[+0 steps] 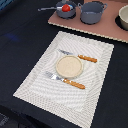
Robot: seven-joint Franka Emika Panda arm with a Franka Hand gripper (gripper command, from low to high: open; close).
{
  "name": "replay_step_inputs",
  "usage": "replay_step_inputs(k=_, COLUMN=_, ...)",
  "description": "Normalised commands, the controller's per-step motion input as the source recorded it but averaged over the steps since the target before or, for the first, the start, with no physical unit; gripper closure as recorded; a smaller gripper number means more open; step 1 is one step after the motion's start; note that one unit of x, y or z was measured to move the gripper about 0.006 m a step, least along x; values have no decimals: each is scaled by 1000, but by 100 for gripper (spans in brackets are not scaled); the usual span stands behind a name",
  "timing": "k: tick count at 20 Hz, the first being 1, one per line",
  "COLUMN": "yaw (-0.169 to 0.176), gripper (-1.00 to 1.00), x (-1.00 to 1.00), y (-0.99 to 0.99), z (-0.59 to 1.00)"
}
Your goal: Place the pan onto the stove and place the fish and sausage into the pan.
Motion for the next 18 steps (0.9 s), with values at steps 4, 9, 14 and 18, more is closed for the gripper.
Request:
replay_step_inputs(k=4, yaw=0, gripper=-100, x=90, y=-979, z=200)
replay_step_inputs(k=9, yaw=0, gripper=-100, x=70, y=-999, z=81)
replay_step_inputs(k=14, yaw=-5, gripper=-100, x=38, y=-672, z=62)
replay_step_inputs(k=18, yaw=0, gripper=-100, x=0, y=0, z=0)
